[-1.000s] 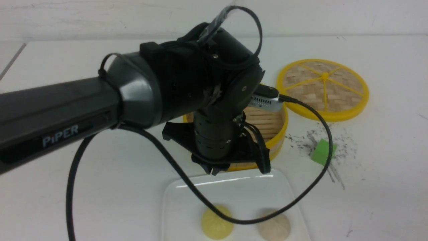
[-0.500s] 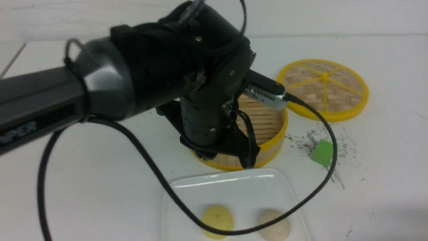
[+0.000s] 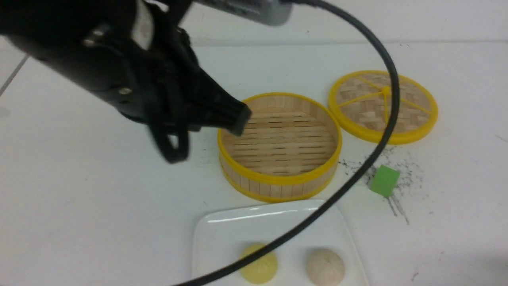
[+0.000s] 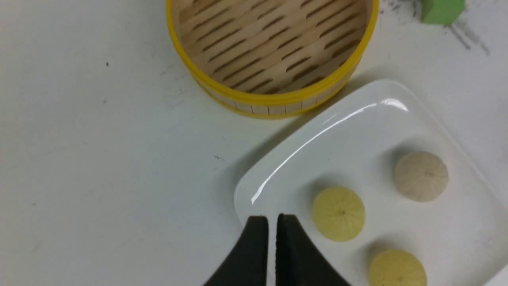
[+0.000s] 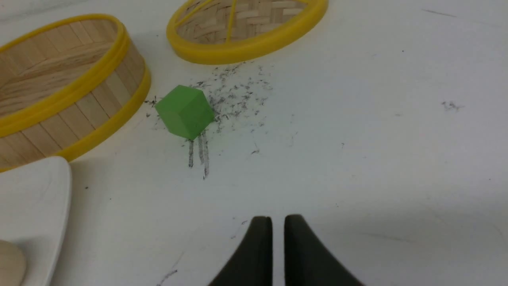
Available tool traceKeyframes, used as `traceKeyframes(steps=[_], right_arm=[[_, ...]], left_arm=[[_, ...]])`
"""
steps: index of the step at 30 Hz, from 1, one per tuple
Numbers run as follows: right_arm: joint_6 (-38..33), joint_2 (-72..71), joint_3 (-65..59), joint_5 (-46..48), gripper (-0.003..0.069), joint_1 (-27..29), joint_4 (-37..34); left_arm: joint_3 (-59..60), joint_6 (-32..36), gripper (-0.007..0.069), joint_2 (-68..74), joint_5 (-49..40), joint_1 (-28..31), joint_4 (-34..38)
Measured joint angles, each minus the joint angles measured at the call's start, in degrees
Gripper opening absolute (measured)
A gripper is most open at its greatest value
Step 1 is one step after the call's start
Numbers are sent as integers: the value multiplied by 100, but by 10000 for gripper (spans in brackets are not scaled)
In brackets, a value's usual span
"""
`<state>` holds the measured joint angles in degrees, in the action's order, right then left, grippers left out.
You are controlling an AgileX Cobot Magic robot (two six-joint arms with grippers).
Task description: Put the steamed buns into the plate on the white tablecloth.
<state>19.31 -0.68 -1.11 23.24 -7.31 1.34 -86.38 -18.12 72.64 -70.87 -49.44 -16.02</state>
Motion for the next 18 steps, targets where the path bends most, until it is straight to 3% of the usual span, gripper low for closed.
traceKeyframes(steps=[13, 18], right_arm=[[-305, 0, 0, 1, 86, 0, 0], [-1005, 0, 0, -22, 93, 0, 23]], left_arm=[[685, -414, 55, -1781, 0, 0, -415], [1538, -1308, 58, -2246, 0, 0, -552]])
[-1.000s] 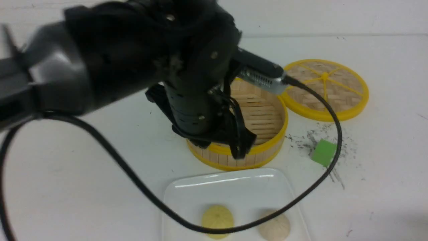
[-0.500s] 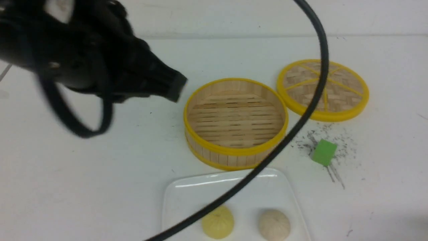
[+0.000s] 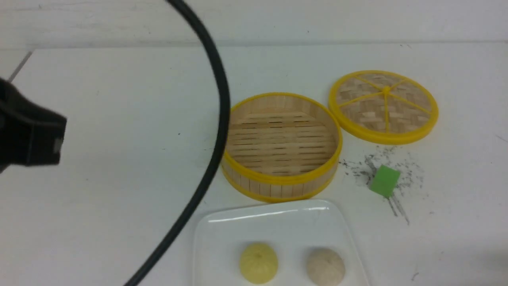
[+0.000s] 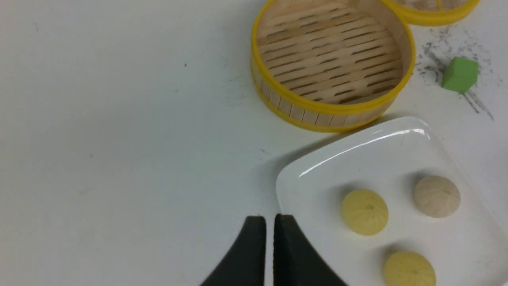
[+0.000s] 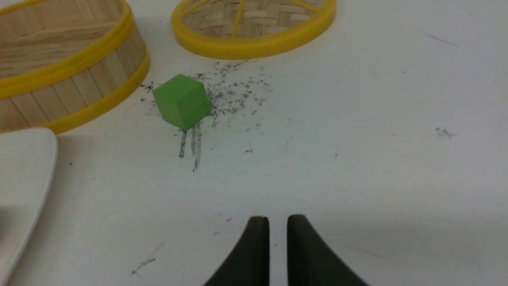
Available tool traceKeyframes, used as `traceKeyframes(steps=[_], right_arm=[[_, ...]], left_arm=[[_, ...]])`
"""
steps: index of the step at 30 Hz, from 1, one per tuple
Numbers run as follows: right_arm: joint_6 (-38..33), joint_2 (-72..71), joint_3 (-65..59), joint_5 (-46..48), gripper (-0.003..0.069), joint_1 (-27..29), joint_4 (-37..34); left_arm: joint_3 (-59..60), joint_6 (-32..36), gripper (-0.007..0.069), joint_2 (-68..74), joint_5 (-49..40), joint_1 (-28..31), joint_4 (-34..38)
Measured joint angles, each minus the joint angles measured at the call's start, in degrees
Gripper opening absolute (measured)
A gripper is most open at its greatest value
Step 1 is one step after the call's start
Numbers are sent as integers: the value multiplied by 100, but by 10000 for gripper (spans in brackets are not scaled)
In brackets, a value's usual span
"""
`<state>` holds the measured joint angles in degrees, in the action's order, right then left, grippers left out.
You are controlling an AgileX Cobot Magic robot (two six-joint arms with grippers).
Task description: Put the steamed buns into the plate on the white tablecloth.
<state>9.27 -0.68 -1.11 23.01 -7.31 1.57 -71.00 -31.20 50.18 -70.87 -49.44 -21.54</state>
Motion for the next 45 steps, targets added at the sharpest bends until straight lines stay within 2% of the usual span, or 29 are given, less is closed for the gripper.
traceKeyframes(steps=[4, 9, 15, 18, 21, 22, 24, 30, 37, 45], right_arm=[[-191, 0, 0, 0, 97, 0, 21], [-196, 0, 0, 0, 101, 0, 26], [-196, 0, 0, 0, 113, 0, 26], [-196, 0, 0, 0, 116, 0, 26], [-196, 0, 0, 0, 119, 0, 26], [-196, 0, 0, 0, 120, 0, 26], [-196, 0, 0, 0, 123, 0, 26], [-196, 0, 0, 0, 131, 0, 39], [-196, 0, 0, 0, 139, 0, 39], [-196, 0, 0, 0, 152, 0, 39]], left_arm=[[533, -373, 63, -216, 191, 0, 0], [1165, -474, 62, -399, 486, 0, -109], [2068, -977, 2, -1174, 1020, 0, -147], [2726, -1030, 2, -1749, 1676, 0, -117], [3533, -1035, 2, -2237, 2744, 0, 276], [3583, -1035, 2, -2237, 2817, 0, 276], [4201, -1037, 2, -2564, 3692, 0, 549], [4697, -1042, 2, -2707, 4774, 0, 535], [4697, -1050, 6, -2707, 4754, 0, 431], [4697, -1050, 14, -2707, 4191, 0, 302]])
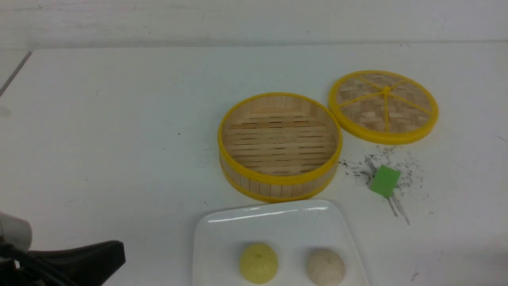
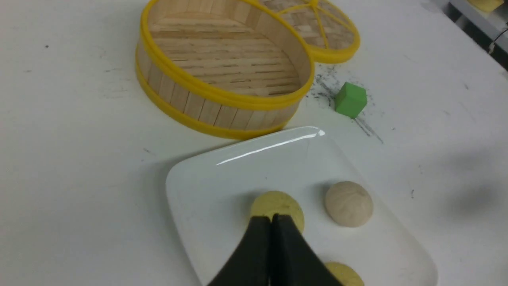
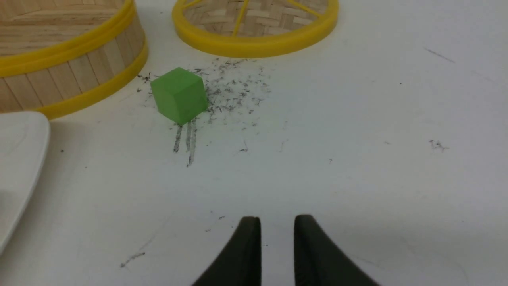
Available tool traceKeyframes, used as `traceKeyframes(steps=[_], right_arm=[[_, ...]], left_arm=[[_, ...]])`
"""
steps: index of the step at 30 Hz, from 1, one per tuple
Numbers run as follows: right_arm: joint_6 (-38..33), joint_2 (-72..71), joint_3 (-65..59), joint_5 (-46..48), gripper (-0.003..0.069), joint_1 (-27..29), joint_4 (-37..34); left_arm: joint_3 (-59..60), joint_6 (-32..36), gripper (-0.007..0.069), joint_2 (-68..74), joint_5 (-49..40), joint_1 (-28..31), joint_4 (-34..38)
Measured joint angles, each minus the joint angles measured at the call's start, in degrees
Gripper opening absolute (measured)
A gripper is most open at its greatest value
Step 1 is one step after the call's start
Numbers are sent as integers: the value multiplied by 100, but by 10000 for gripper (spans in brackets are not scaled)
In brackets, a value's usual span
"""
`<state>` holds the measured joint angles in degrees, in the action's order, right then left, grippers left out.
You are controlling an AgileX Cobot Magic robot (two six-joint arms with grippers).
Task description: Put the steamed buns into the plate on the white tablecloth.
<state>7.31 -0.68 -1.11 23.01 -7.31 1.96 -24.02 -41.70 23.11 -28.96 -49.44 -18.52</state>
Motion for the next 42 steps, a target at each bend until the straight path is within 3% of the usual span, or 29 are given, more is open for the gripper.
traceKeyframes(steps=[8, 11, 16, 19, 29, 33, 42], right_arm=[[0, 0, 0, 0, 162, 0, 0], [0, 0, 0, 0, 167, 0, 0], [0, 0, 0, 0, 174, 0, 2], [0, 0, 0, 0, 179, 0, 2], [0, 0, 0, 0, 195, 0, 2], [0, 0, 0, 0, 200, 0, 2], [22, 0, 0, 0, 211, 0, 2]], left_arm=[[4, 0, 20, 0, -54, 0, -233], [6, 363, 20, -96, 63, 108, -252], [139, 1866, 27, -774, 264, 1195, 785], [498, 2344, 32, -1061, 514, 1859, 994], [2472, 2552, 37, -2193, 1028, 4143, 766], [2559, 2552, 39, -2359, 1022, 4520, 748], [2563, 2813, 48, -2375, 810, 4675, 791]])
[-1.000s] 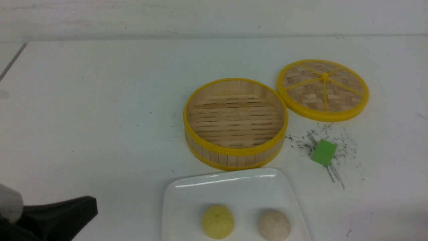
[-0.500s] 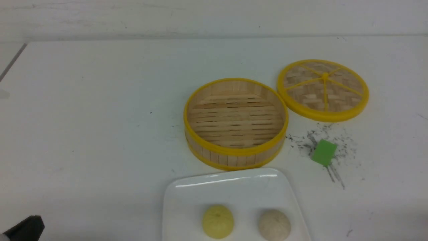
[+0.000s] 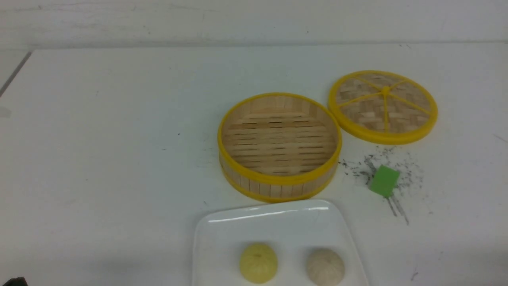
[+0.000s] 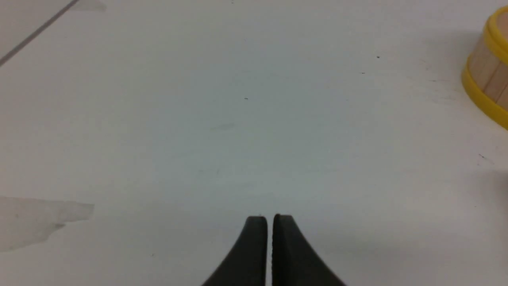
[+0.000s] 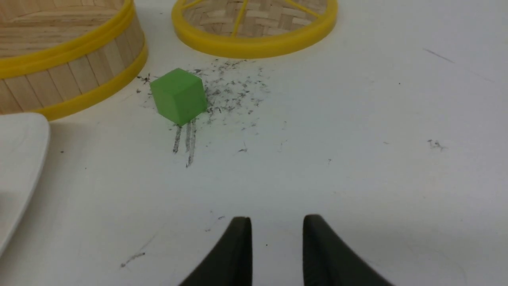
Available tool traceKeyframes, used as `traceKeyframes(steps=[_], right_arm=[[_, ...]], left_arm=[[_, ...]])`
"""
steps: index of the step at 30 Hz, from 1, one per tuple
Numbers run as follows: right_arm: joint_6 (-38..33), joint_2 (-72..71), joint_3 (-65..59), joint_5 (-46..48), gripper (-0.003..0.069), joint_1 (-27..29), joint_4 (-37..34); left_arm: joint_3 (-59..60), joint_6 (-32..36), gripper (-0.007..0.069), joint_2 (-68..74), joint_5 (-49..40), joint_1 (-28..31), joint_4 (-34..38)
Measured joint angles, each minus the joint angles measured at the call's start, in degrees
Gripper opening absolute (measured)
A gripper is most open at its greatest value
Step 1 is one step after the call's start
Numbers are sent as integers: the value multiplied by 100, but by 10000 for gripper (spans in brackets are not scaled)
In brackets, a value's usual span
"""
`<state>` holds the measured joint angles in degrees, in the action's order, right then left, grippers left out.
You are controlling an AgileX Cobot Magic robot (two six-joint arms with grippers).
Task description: Put the steamed buns into the plate on the white tablecloth.
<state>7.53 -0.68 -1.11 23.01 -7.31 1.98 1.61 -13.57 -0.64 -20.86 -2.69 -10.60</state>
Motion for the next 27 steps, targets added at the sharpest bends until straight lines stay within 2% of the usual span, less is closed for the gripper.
traceKeyframes(steps=[27], right_arm=[[0, 0, 0, 0, 236, 0, 0]], left_arm=[[-11, 38, 73, 0, -35, -151, 32]])
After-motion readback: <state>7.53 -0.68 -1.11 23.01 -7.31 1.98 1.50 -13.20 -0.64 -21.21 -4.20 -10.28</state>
